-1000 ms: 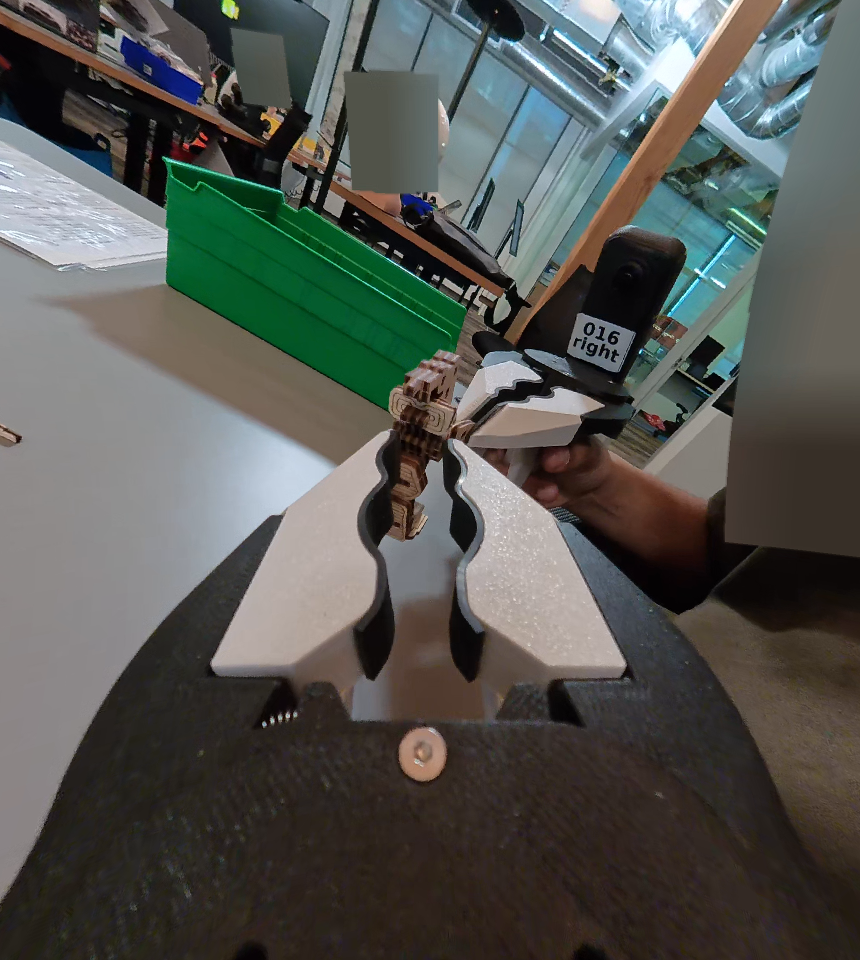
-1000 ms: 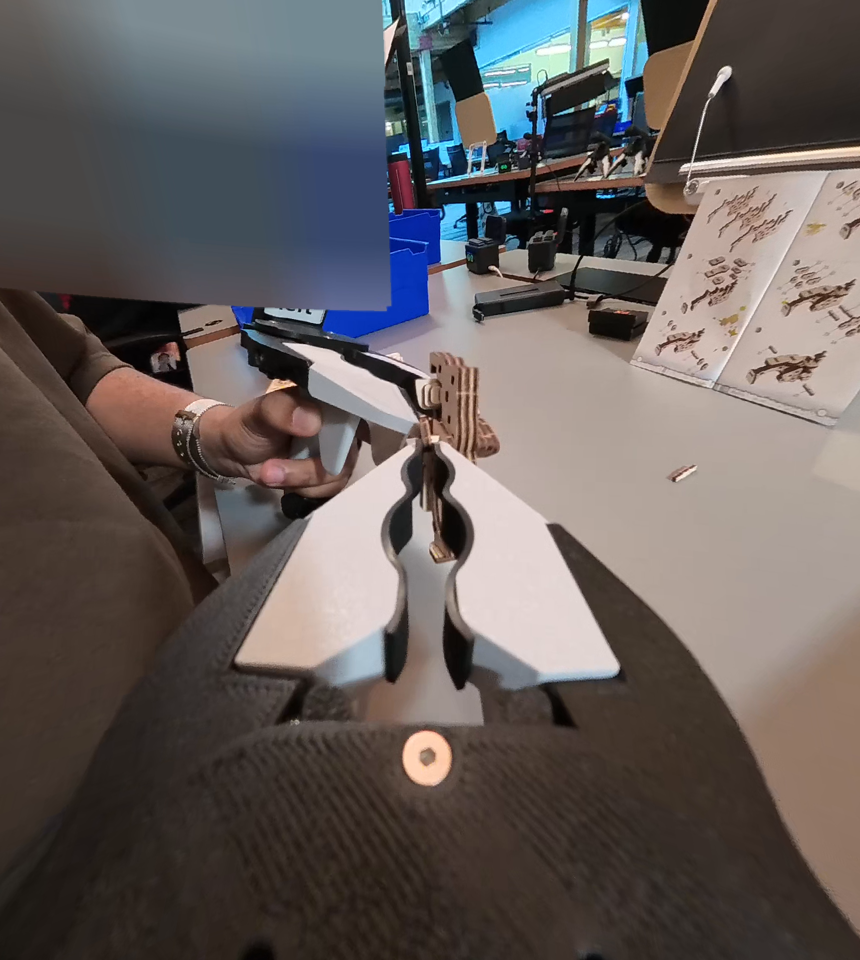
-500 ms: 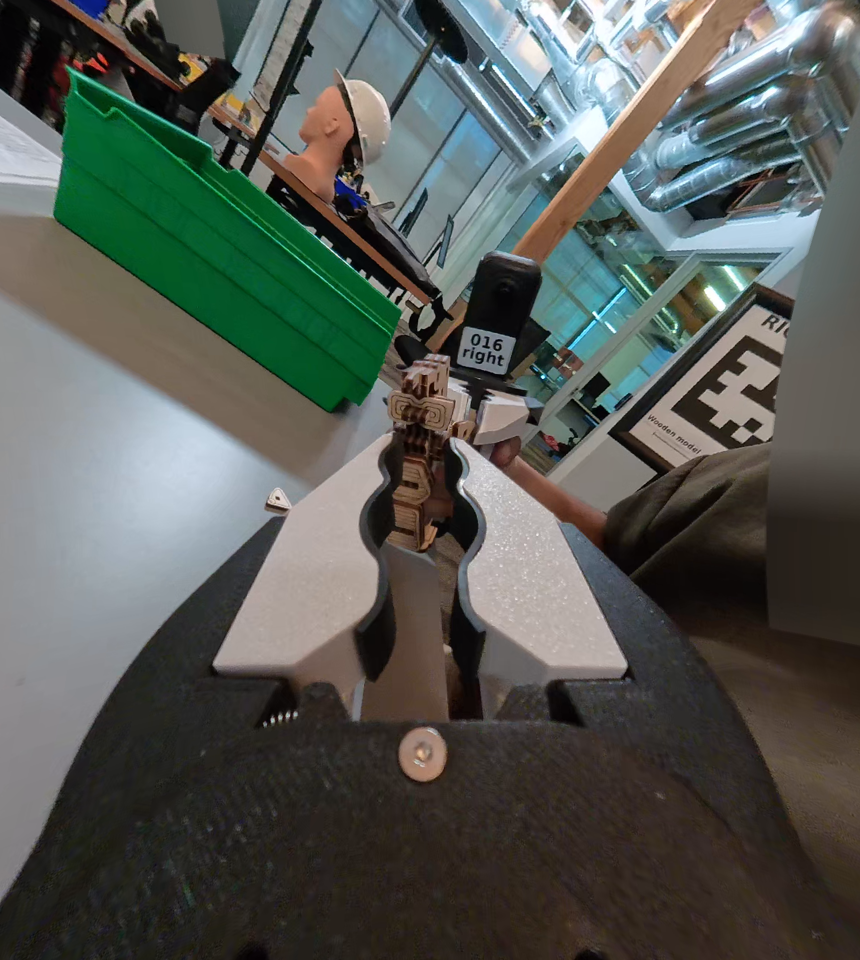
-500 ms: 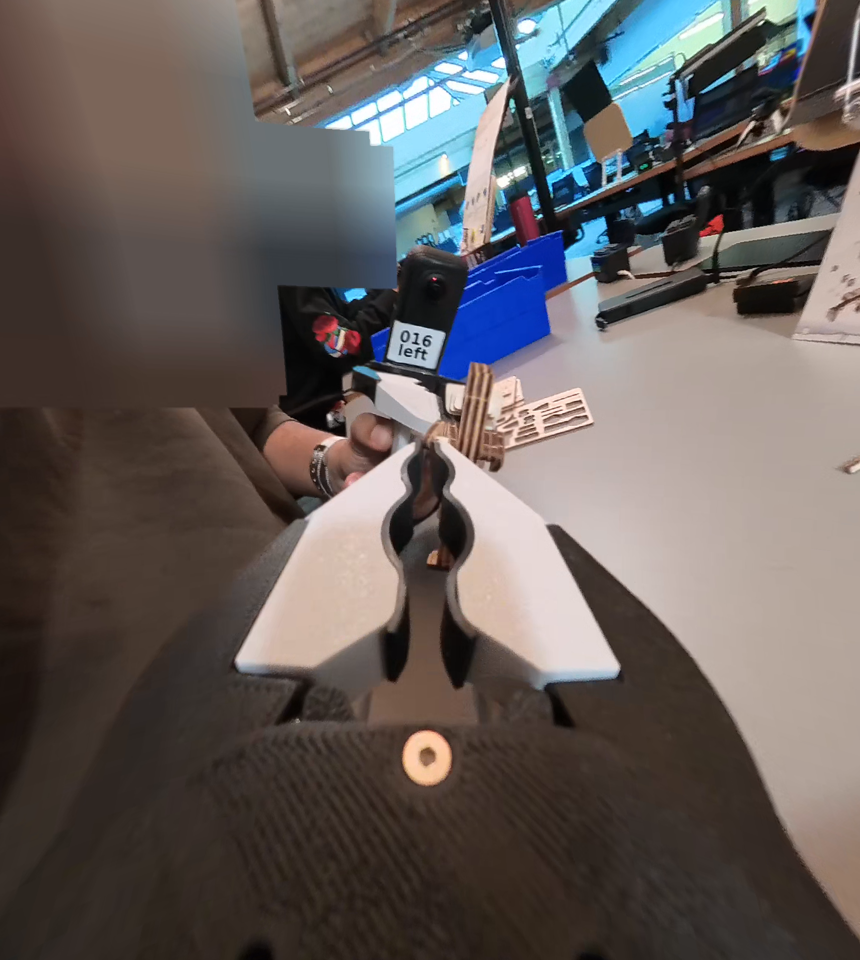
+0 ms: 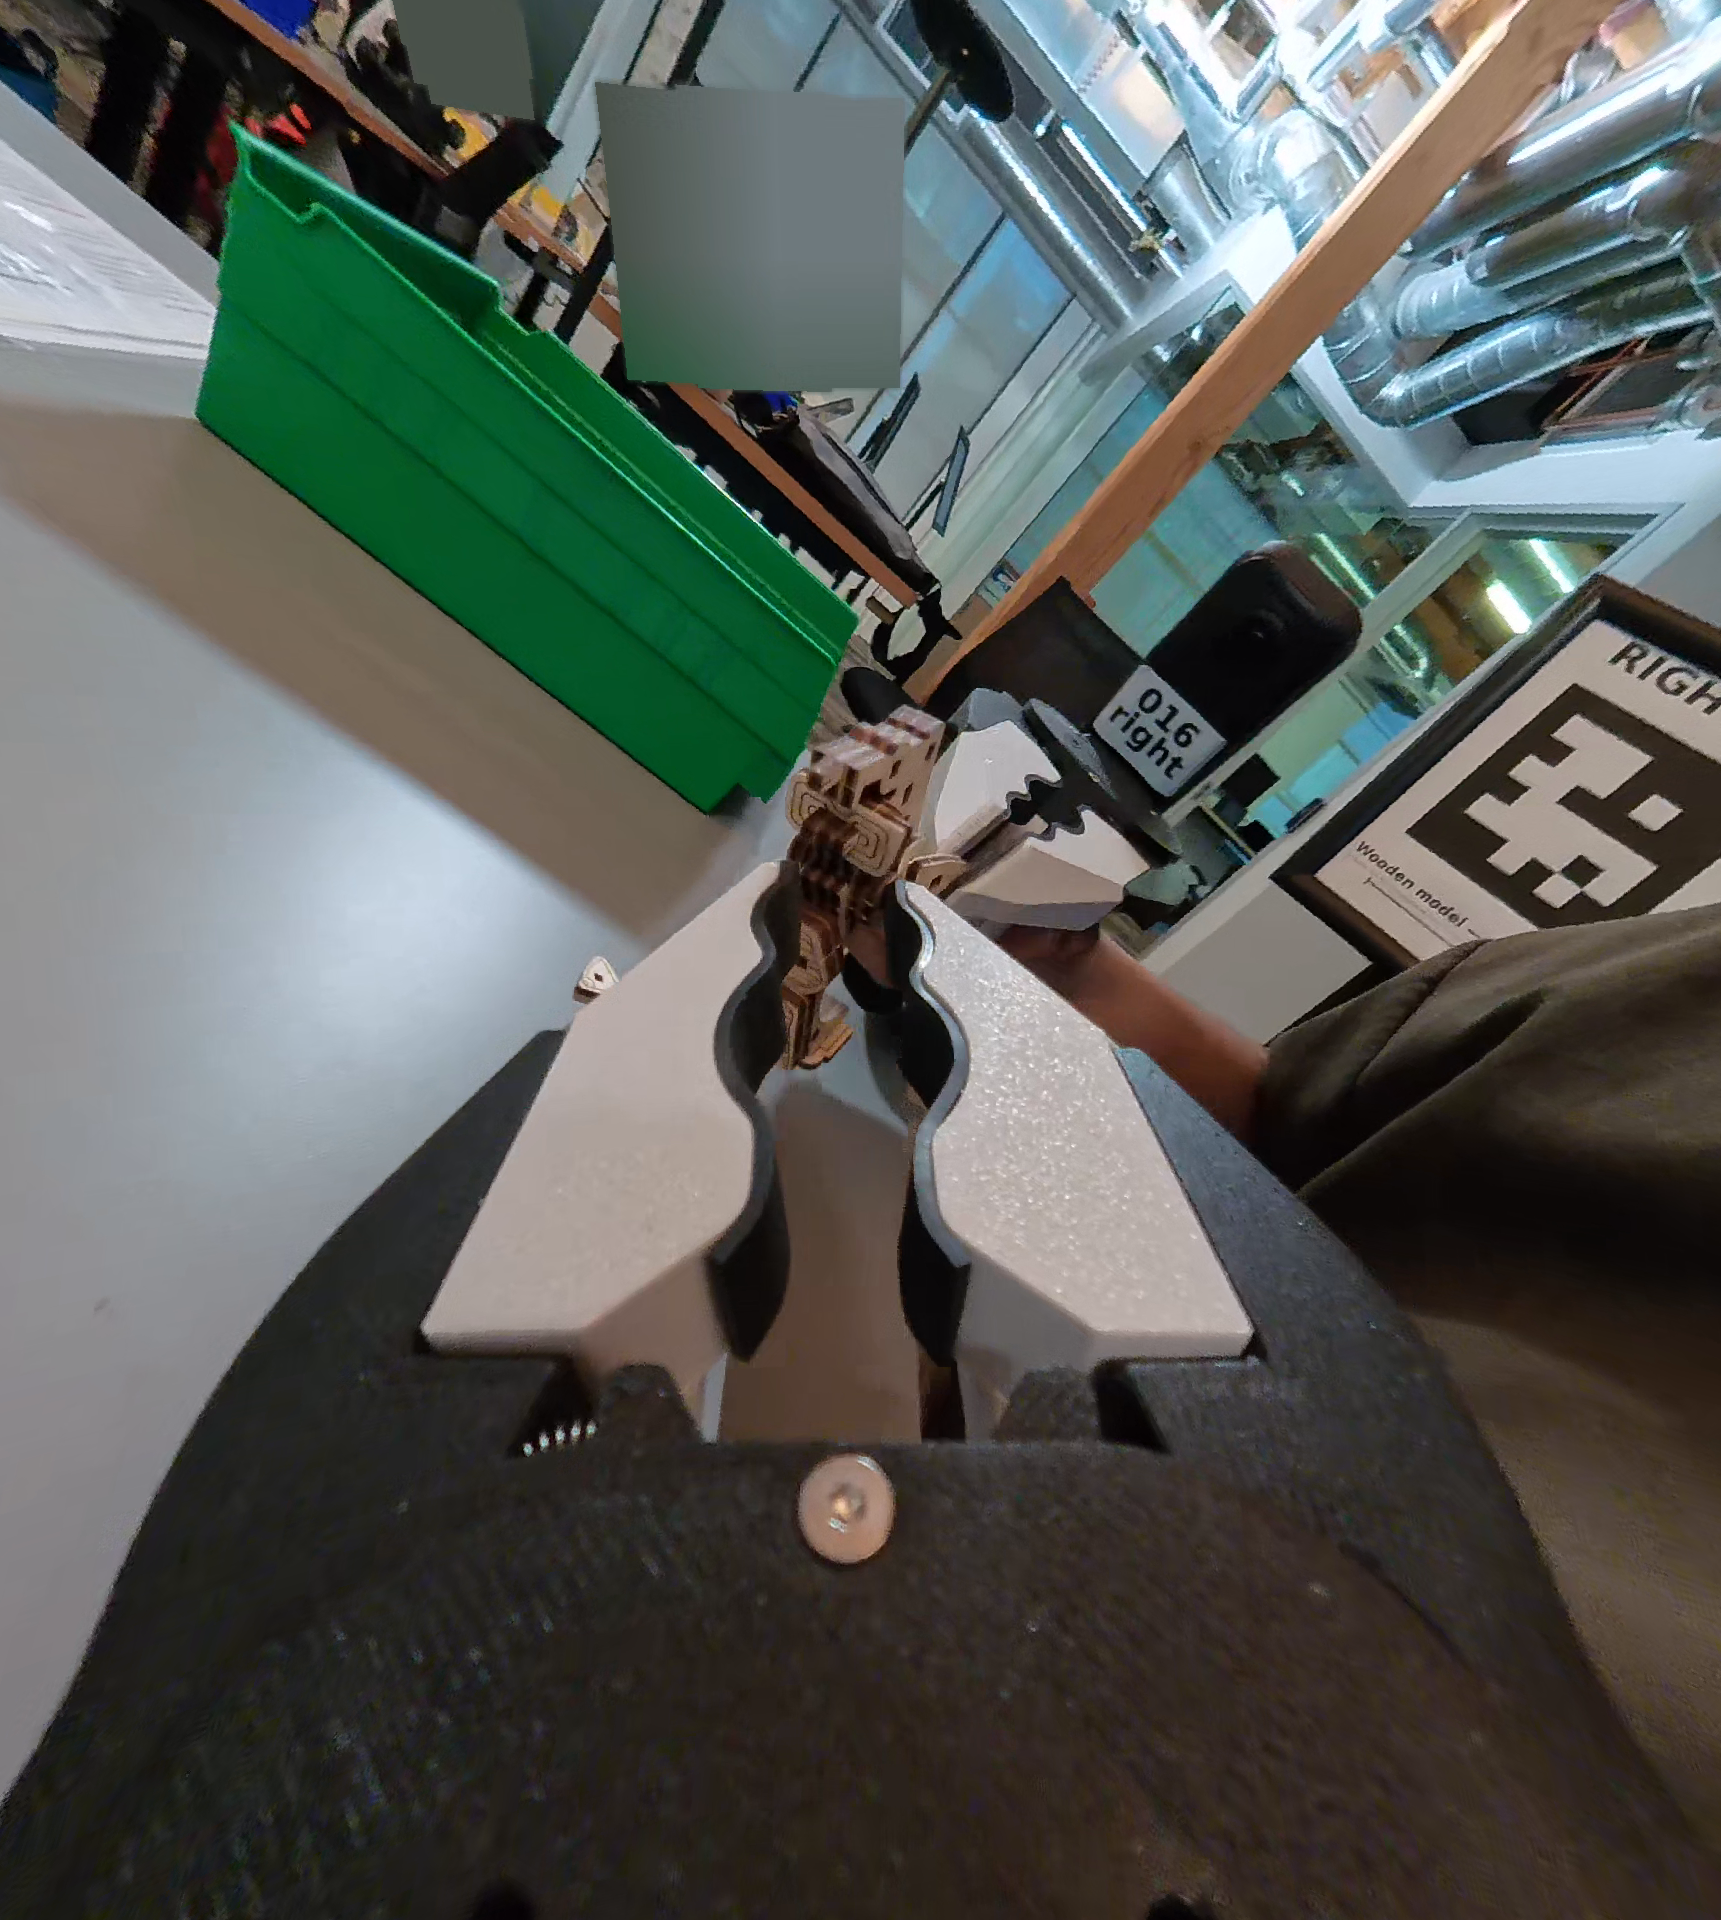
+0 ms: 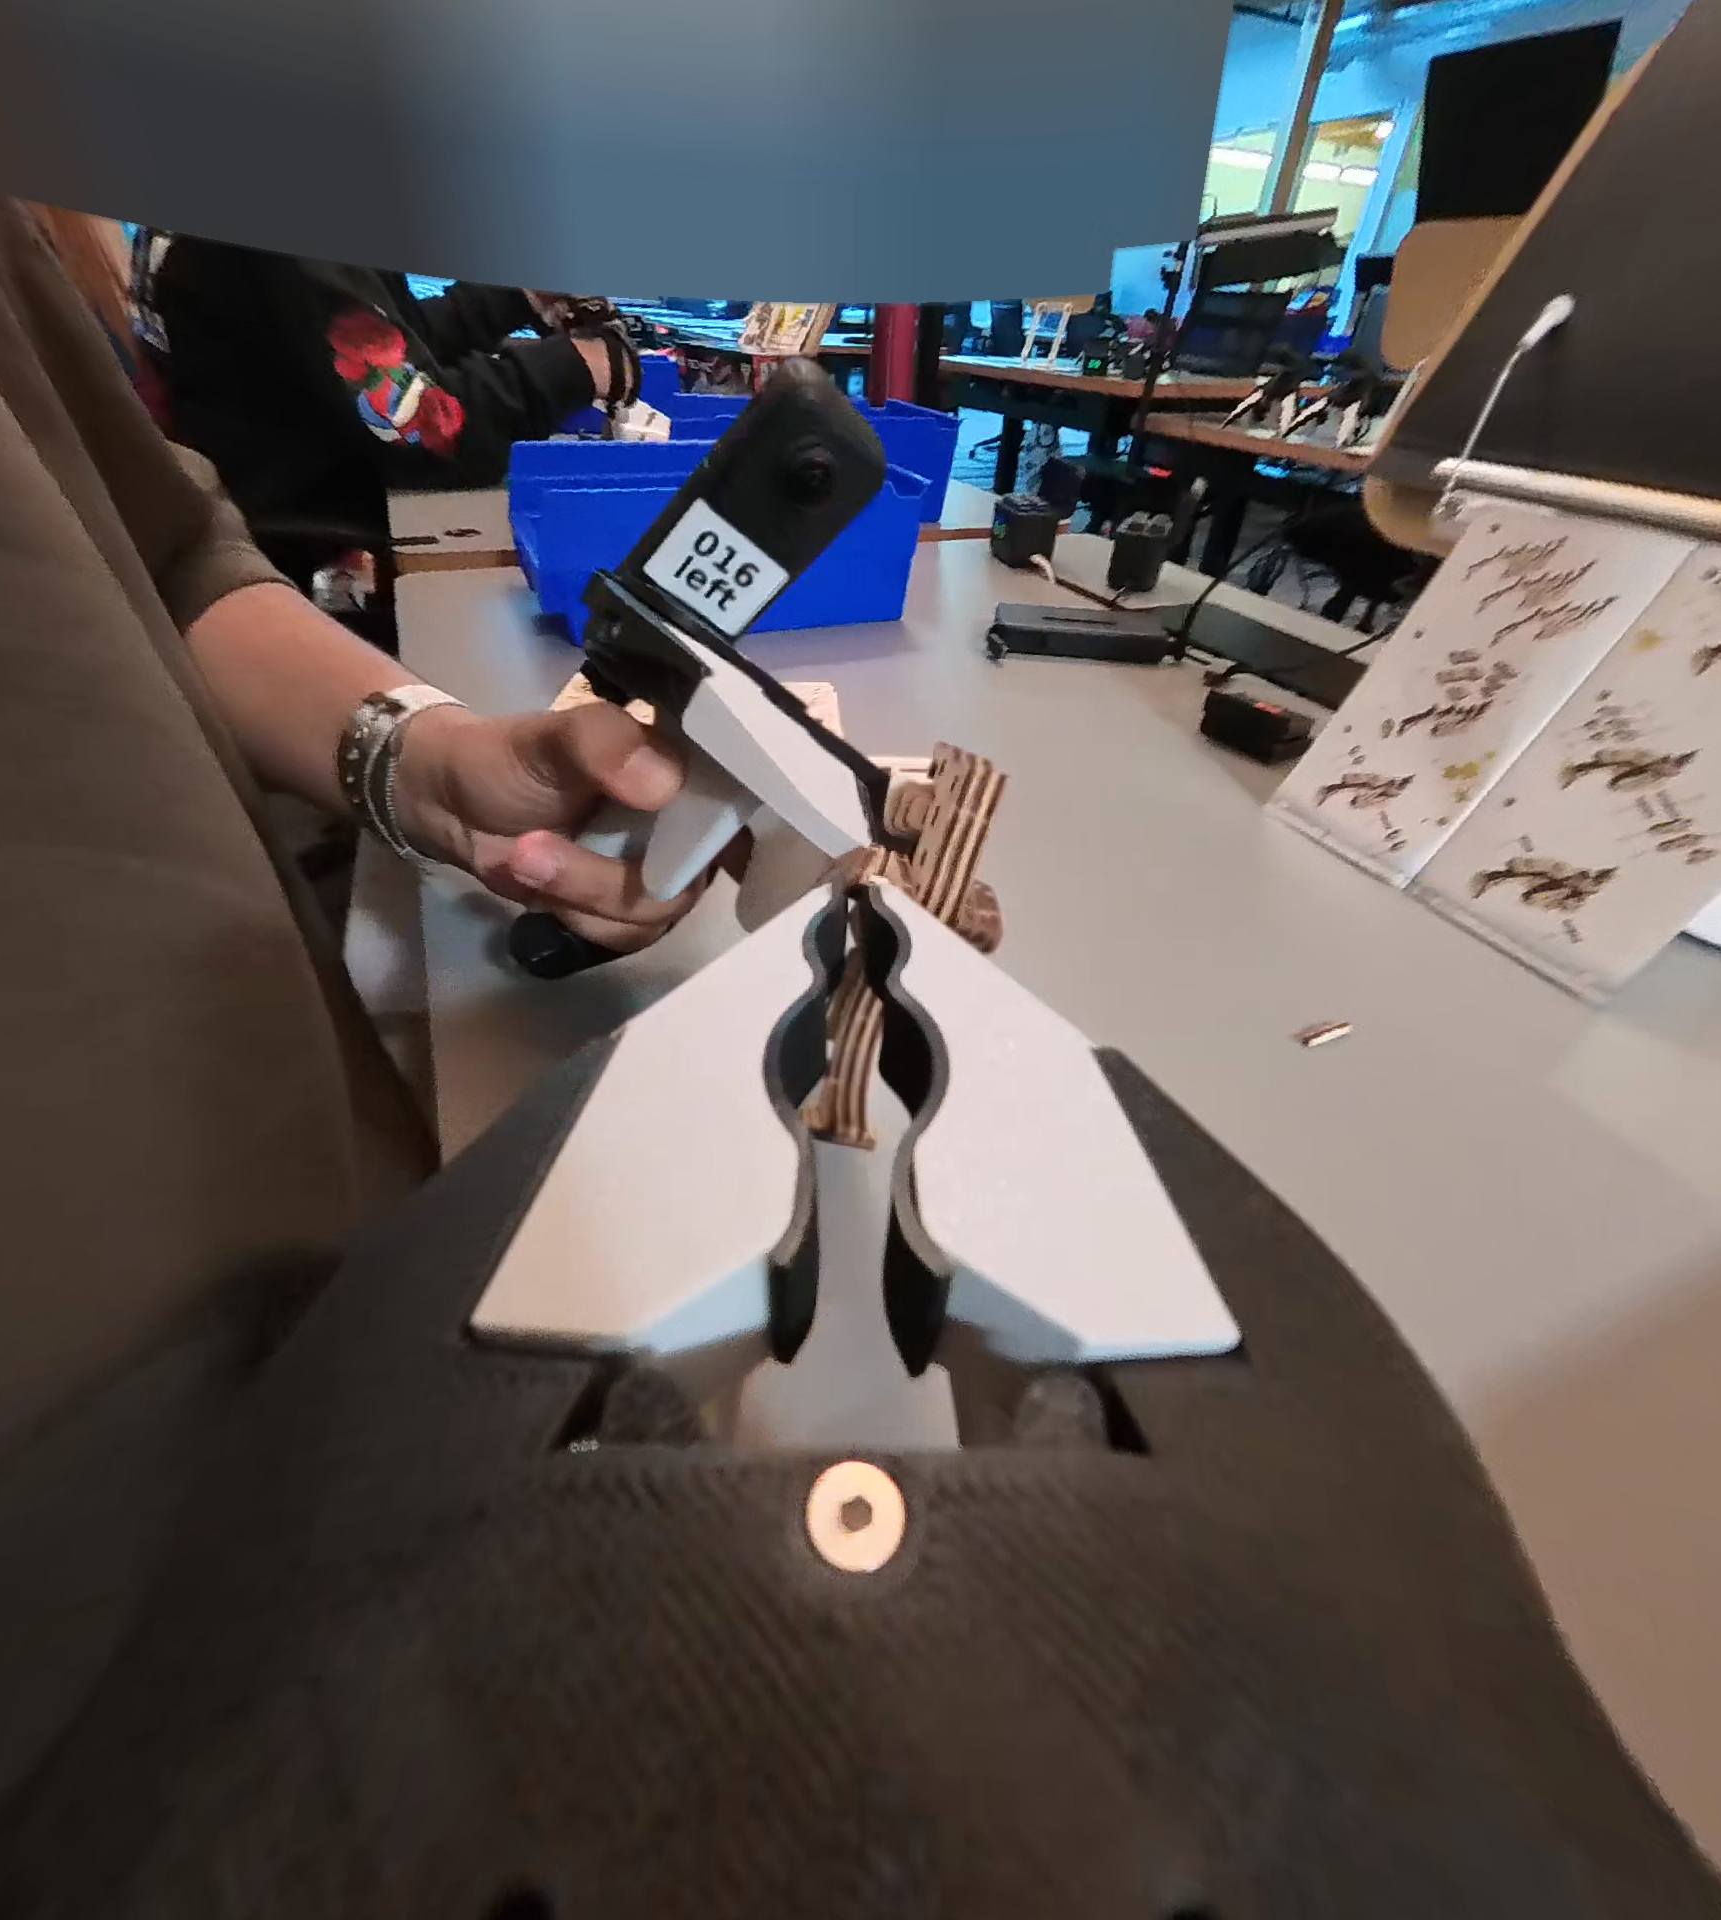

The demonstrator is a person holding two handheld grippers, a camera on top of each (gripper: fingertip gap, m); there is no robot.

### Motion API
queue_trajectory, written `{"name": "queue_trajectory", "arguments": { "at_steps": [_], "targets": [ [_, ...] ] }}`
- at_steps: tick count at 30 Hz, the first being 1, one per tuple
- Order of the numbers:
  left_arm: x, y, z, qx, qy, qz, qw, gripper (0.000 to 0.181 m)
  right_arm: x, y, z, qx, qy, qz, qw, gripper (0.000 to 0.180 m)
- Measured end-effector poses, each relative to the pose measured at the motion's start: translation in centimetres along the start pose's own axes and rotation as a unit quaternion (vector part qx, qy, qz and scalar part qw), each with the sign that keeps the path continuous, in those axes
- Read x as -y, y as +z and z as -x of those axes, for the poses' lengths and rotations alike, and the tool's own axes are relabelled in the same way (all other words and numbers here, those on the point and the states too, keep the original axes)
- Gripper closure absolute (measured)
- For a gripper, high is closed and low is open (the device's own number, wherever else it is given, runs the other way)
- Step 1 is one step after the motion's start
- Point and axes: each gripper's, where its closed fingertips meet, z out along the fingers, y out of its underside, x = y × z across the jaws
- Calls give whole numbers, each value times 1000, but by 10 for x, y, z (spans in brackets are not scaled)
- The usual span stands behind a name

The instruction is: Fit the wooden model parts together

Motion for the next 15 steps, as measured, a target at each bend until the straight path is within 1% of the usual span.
{"name": "queue_trajectory", "arguments": {
  "at_steps": [4,7,9,10,15],
  "targets": [
    [9,-6,5,21,42,-18,999,168,3,2,-7,-44,-16,-15,999,178],
    [20,-14,13,33,38,-39,998,168,3,0,-16,-93,-51,-12,994,163],
    [22,-16,16,42,48,-43,997,168,0,3,-22,-123,-63,2,990,147],
    [22,-16,16,44,55,-41,997,168,-2,6,-23,-130,-60,6,990,145],
    [14,-9,10,58,115,-26,991,168,3,14,-19,-137,-45,-4,990,148]
  ]
}}
